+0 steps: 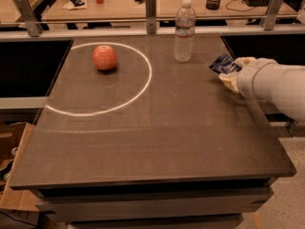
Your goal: Move rxbar blueberry near water bottle
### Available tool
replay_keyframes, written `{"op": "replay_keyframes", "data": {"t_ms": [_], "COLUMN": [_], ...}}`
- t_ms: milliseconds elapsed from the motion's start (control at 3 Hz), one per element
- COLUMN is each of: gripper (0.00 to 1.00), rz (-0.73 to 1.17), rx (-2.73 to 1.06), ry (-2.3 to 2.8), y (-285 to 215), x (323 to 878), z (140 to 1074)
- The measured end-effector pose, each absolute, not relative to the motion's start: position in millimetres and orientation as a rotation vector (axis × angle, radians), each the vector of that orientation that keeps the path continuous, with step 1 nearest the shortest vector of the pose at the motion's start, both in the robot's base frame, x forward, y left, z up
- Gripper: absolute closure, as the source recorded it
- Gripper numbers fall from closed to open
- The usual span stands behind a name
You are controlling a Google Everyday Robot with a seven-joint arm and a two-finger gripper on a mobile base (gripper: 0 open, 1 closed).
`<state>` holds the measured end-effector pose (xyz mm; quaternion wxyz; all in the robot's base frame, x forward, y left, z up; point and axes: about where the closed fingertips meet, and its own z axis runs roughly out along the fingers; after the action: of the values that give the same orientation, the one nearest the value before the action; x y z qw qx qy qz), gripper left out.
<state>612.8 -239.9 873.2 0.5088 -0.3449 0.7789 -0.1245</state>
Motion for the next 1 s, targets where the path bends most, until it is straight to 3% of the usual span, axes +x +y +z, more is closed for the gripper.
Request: {"op": "replay_keyframes", "data": {"t_ms": [333, 1000], "gripper": [1.0, 1.0], "rz": [-0.3, -0.205], "rx": [-0.753, -0.694], "ry": [1.862, 1.814], "y": [-250.7, -214.9], "x": [633.1, 682.1], "z": [881.1, 882.7]}}
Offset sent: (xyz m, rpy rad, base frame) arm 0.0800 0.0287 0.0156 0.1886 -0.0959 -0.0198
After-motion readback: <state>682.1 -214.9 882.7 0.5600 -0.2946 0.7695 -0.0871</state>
